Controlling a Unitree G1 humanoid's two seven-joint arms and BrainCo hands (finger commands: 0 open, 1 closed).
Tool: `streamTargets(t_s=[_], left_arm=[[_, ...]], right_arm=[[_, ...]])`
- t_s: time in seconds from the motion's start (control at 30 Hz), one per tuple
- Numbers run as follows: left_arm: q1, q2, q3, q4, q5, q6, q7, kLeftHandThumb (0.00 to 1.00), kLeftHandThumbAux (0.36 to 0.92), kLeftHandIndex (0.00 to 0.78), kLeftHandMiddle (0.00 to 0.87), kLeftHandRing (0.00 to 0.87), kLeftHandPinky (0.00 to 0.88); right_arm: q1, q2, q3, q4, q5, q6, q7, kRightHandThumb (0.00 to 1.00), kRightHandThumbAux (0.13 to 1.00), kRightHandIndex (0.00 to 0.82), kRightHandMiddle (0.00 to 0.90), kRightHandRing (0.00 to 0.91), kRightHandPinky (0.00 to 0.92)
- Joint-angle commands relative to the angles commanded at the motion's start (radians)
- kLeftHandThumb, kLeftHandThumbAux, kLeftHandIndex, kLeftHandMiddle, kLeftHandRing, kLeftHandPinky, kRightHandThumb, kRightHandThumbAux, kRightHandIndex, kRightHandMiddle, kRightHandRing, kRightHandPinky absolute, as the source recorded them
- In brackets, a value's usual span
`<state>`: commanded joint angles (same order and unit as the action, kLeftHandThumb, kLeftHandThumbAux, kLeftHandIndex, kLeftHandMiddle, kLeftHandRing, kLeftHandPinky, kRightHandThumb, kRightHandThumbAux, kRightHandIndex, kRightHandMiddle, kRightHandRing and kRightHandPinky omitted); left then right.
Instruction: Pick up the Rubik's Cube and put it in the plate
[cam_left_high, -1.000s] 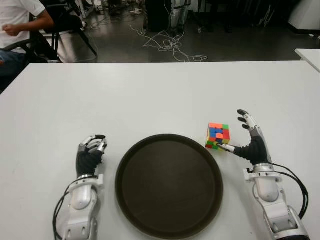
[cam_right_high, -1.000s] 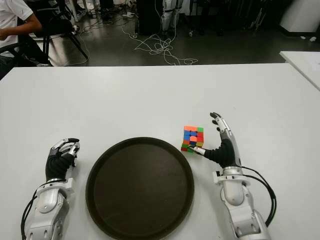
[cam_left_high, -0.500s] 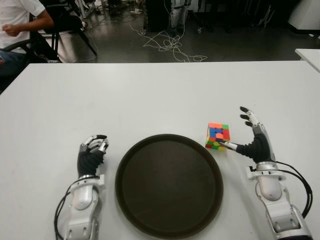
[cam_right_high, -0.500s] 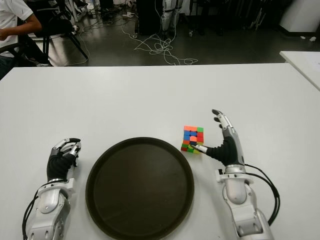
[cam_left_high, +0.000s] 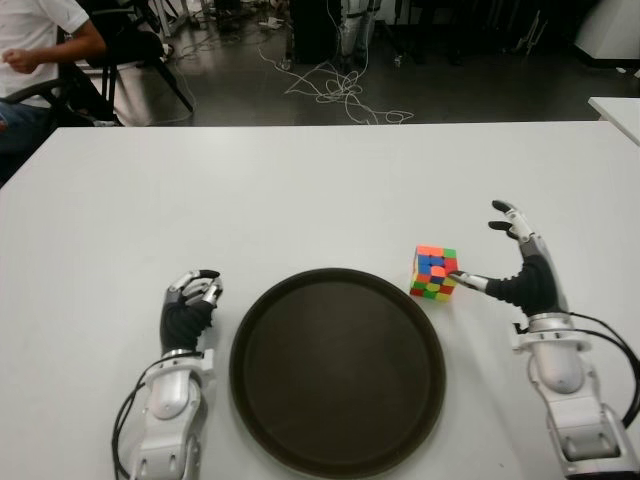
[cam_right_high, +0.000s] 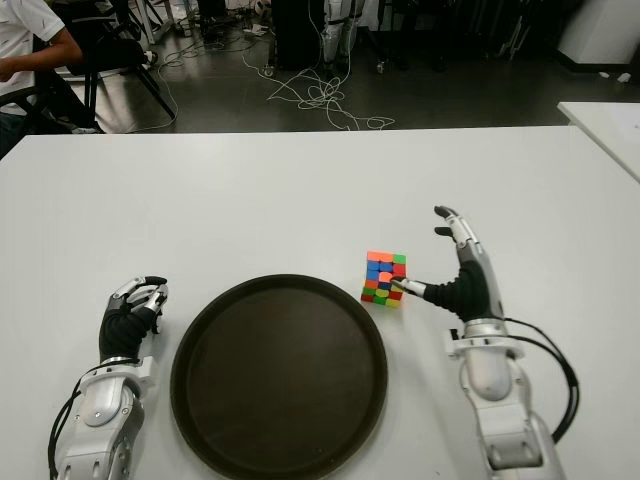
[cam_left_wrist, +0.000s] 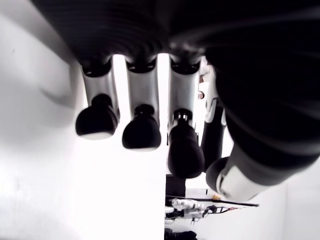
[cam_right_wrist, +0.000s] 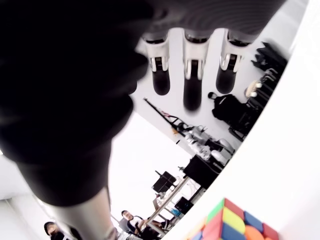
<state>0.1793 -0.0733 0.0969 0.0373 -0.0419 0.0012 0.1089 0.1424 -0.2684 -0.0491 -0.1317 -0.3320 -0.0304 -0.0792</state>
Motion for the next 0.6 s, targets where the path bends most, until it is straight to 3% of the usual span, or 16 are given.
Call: streamTargets(t_s=[0.07,0.17,0.4,0.47,0.53,0.57,0.6], left_arm=[[0.000,-0.002,0.001,0.001,-0.001,-0.001,0.002,0.709,0.705,0.444,0.791,0.820,0.823],[0.000,-0.008,0.003,0.004,-0.004,-0.006,0.007,0.709,0.705,0.444,0.791,0.821,0.824],[-0.003,-0.016,0.010,0.032,-0.021,-0.050,-0.001,0.710,0.705,0.444,0.790,0.821,0.824],[-0.004,-0.016,0.010,0.038,-0.025,-0.060,-0.004,0.711,0.705,0.444,0.791,0.821,0.824],[-0.003,-0.016,0.008,0.039,-0.025,-0.064,-0.005,0.711,0.705,0.444,0.791,0.821,0.824],[-0.003,-0.016,0.006,0.038,-0.024,-0.065,-0.004,0.711,0.705,0.444,0.791,0.821,0.824],[-0.001,-0.017,0.004,0.032,-0.022,-0.062,-0.001,0.711,0.705,0.444,0.791,0.821,0.824]], right_arm=[[-0.006,-0.007,0.000,-0.026,-0.016,0.047,0.027,0.073,0.891,0.205,0.620,0.689,0.761],[-0.029,-0.032,0.014,-0.078,-0.062,0.146,0.073,0.087,0.877,0.265,0.717,0.775,0.815],[-0.077,-0.128,0.084,-0.139,-0.236,0.278,0.173,0.062,0.867,0.246,0.761,0.820,0.832],[-0.089,-0.155,0.102,-0.144,-0.277,0.295,0.200,0.031,0.867,0.223,0.743,0.816,0.823],[-0.112,-0.183,0.123,-0.162,-0.323,0.324,0.241,0.012,0.859,0.200,0.612,0.721,0.734],[-0.125,-0.195,0.132,-0.173,-0.343,0.340,0.264,0.008,0.845,0.188,0.489,0.607,0.654],[-0.139,-0.202,0.141,-0.199,-0.365,0.370,0.297,0.006,0.839,0.184,0.445,0.566,0.625]])
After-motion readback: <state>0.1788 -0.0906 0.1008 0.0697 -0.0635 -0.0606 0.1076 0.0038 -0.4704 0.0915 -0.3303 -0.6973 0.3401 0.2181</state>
